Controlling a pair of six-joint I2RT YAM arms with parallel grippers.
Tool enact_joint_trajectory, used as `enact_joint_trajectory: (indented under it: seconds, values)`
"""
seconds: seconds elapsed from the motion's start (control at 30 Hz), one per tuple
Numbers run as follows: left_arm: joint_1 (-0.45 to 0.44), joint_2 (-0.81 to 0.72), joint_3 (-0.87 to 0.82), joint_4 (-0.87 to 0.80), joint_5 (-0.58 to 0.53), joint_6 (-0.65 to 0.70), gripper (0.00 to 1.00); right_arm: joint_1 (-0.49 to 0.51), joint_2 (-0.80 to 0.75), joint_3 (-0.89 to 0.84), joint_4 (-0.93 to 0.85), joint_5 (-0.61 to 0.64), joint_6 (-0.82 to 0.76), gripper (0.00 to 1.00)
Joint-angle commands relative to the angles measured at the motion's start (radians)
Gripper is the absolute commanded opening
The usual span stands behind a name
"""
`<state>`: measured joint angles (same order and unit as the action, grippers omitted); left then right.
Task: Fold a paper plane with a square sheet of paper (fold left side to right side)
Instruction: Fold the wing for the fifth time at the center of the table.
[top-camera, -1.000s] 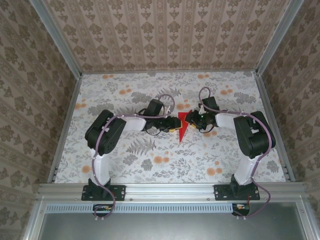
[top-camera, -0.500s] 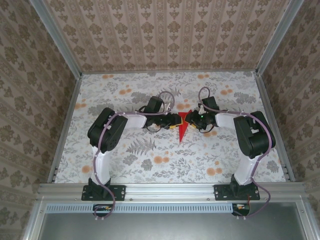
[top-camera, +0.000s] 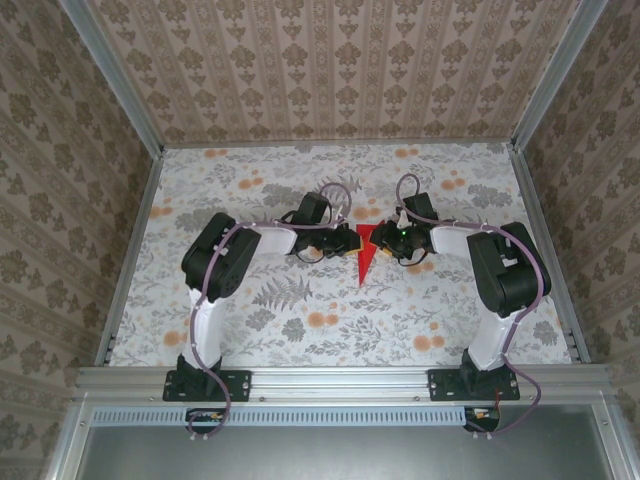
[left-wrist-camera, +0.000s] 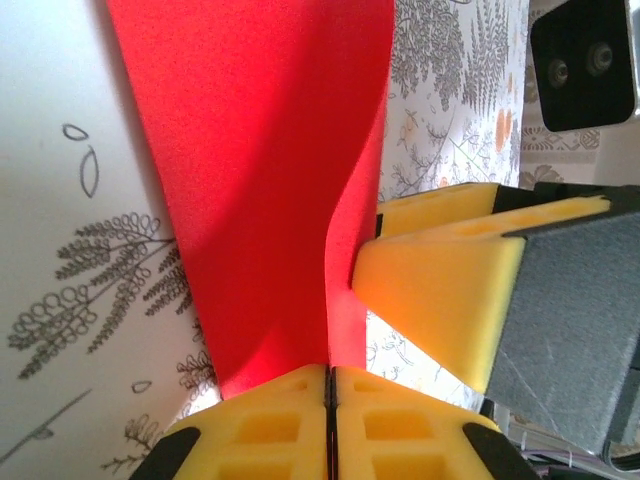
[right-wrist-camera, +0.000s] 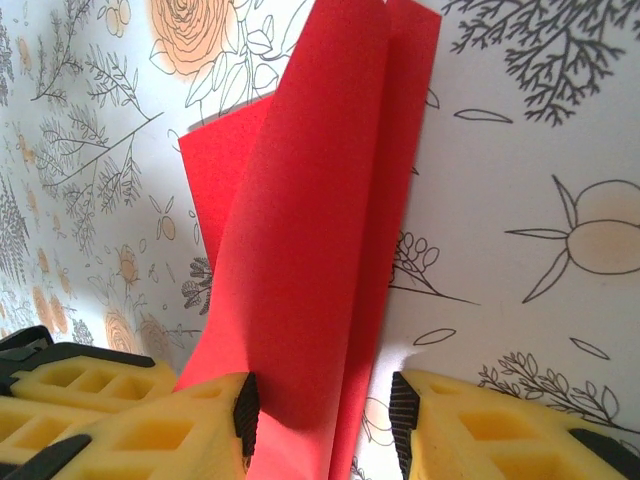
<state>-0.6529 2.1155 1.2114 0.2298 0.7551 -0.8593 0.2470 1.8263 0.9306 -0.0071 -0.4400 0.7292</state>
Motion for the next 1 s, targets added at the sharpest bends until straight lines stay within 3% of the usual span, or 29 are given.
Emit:
enact_joint_trajectory:
  seconds: [0.0, 0.6, 0.73, 0.87, 0.97]
  values:
    - [0.011, 0.026, 0.039, -0.026, -0.008, 0.046, 0.07, 0.021, 0.033, -0.012, -0.059, 0.046, -0.032, 0.45]
    - [0.021, 0.070, 0.053, -0.059, -0.016, 0.093, 0.07, -0.014, -0.140, -0.010, -0.094, 0.053, -0.100, 0.49]
    - [0.021, 0.072, 0.055, -0.068, -0.015, 0.096, 0.07, -0.018, -0.146, 0.015, -0.056, -0.018, -0.080, 0.43]
    - [0.019, 0.071, 0.056, -0.080, -0.020, 0.104, 0.07, -0.016, -0.083, 0.073, -0.027, -0.066, -0.056, 0.30]
    - [0.021, 0.070, 0.054, -0.092, -0.030, 0.109, 0.07, -0.005, -0.033, 0.112, -0.024, -0.070, -0.053, 0.28]
